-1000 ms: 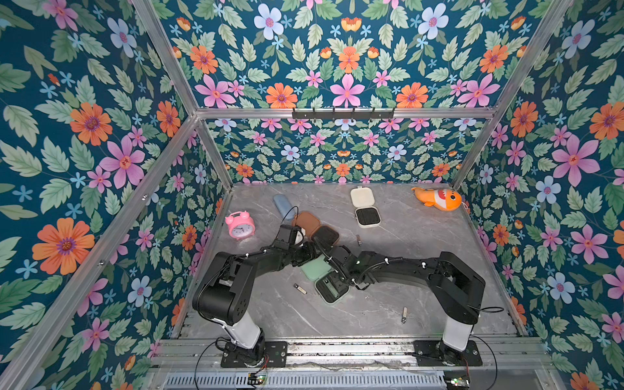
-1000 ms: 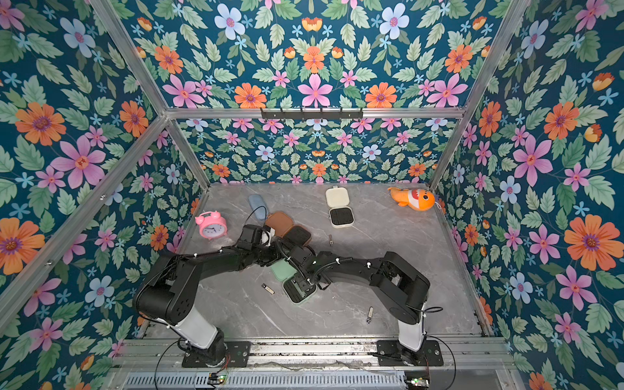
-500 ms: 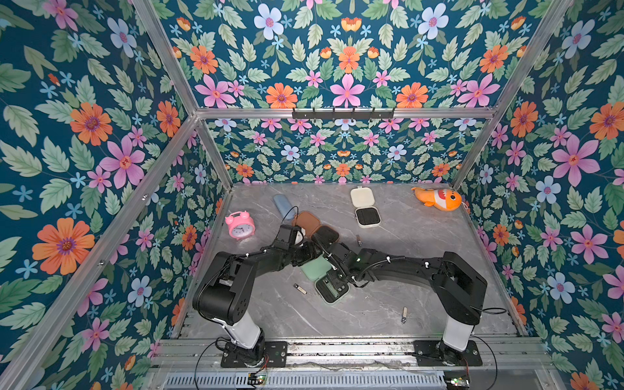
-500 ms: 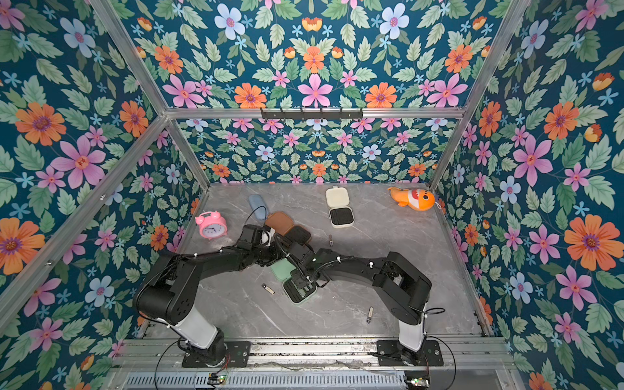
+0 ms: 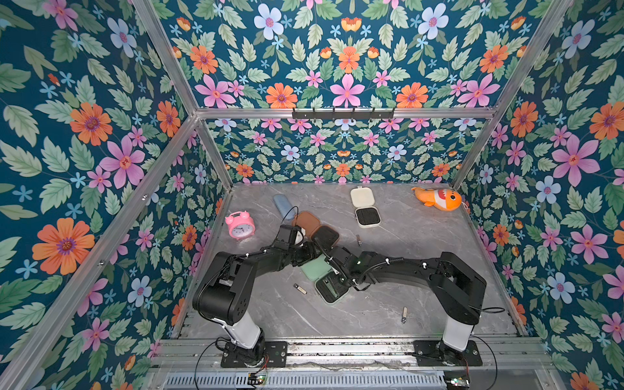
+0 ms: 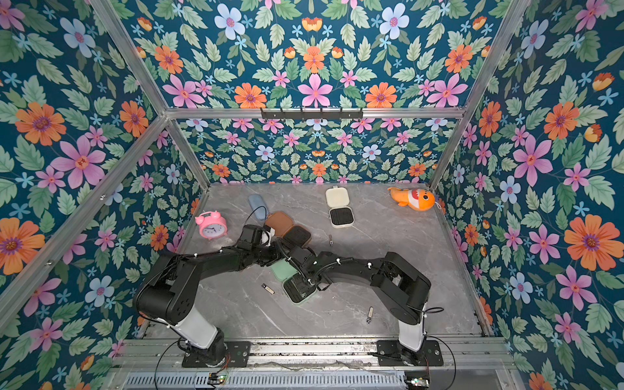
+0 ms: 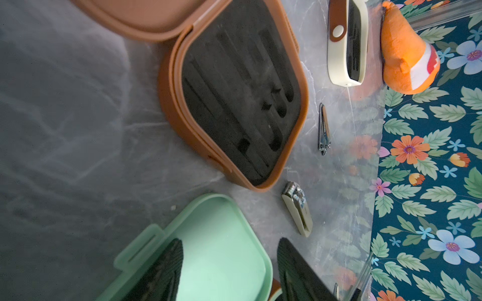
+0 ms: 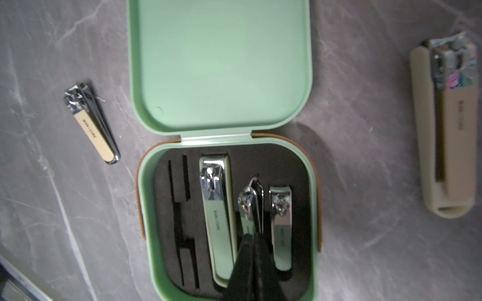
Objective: Organize nail clipper sets
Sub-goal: Adjust the nail clipper in the storage box, then close the storage box at the center of the board.
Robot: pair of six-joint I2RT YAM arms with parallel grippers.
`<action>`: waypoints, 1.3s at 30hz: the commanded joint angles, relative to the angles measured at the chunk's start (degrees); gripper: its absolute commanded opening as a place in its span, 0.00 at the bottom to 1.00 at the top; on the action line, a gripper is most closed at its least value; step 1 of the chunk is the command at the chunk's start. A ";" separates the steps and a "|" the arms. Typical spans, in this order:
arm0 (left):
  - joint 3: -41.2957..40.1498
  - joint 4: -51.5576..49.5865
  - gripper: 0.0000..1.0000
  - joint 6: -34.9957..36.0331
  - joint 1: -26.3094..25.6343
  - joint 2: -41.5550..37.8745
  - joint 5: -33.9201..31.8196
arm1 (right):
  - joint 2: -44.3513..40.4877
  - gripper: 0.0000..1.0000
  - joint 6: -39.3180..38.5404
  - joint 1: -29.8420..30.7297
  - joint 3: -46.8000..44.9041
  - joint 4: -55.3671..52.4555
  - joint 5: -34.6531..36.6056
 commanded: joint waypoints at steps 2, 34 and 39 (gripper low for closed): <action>-0.49 -5.62 0.61 0.33 -0.07 0.50 -1.53 | 0.92 0.06 1.04 -0.04 -0.03 0.57 0.33; -1.95 -5.36 0.72 5.70 10.33 -8.95 7.75 | -7.58 0.33 10.88 -0.65 1.96 -8.95 0.69; -4.10 -3.61 0.72 5.78 11.31 -8.39 9.86 | -9.78 0.36 15.68 1.73 -3.53 -8.12 -1.22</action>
